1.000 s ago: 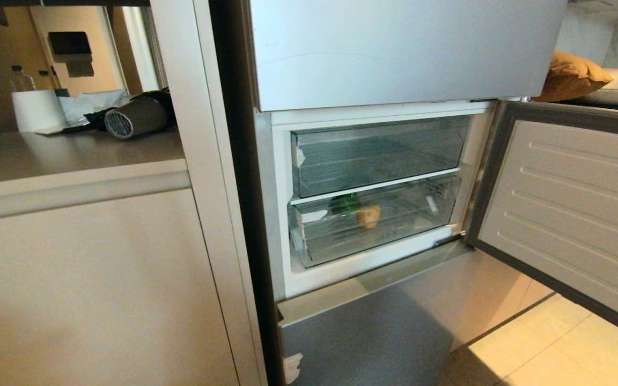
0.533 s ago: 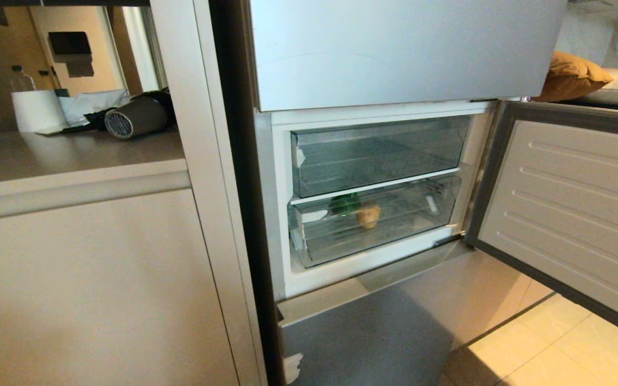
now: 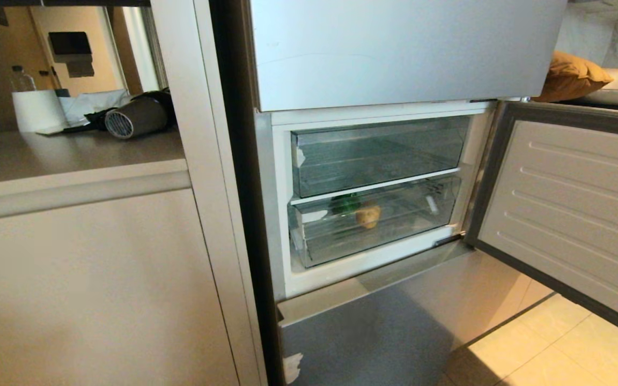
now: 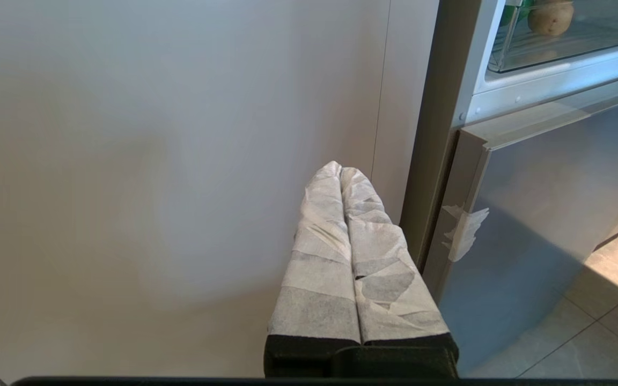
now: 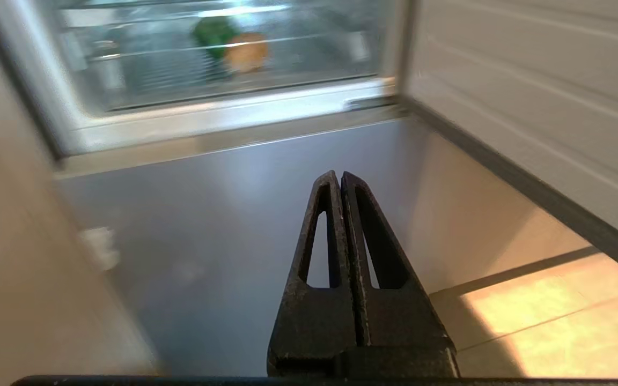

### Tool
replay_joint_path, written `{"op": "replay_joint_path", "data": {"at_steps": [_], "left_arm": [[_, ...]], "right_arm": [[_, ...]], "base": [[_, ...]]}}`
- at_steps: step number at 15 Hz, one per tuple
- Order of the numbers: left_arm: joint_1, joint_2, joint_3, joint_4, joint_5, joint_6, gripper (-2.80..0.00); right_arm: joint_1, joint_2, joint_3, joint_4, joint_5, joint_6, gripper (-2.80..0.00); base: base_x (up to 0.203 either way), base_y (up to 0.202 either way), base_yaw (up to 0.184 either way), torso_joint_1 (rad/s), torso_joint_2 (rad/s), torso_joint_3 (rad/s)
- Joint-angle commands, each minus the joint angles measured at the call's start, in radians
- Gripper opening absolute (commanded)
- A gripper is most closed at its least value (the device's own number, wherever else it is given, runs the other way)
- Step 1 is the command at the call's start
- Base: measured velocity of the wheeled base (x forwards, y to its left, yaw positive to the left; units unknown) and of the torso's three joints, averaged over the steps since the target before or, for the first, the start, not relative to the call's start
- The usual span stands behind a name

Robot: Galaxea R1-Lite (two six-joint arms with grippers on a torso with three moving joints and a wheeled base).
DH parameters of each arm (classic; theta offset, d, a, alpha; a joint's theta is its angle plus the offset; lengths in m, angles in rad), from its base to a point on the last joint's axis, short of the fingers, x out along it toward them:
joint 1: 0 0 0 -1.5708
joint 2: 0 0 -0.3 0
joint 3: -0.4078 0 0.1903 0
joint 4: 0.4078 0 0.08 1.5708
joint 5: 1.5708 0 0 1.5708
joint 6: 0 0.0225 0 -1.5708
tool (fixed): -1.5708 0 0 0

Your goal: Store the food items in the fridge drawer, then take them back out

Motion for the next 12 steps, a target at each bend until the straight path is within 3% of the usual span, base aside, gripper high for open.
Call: {"op": "replay_joint_path", "data": {"at_steps": [1,6,12], "left_arm": [[0.000,0.000,0.000,0.000,0.000,0.000,-2.80],[-0.001,0.000,0.000,0.000,0.000,0.000,-2.80],[0.000,0.000,0.000,0.000,0.000,0.000,-2.80]], "right_arm": [[0.102,0.239,-0.050,-0.027,0.005,0.010,-2.80],[0.364,0.656,-0.058,-0.221,-0.042,0.044,-2.80],[0.429,1.246,-0.086,-0.778,-0.069,0.049,-2.80]], "base": [[0.000,0.000,0.000,0.000,0.00,0.000],[0.000,0.000,0.000,0.000,0.00,0.000],[0.000,0.000,0.000,0.000,0.00,0.000]]}}
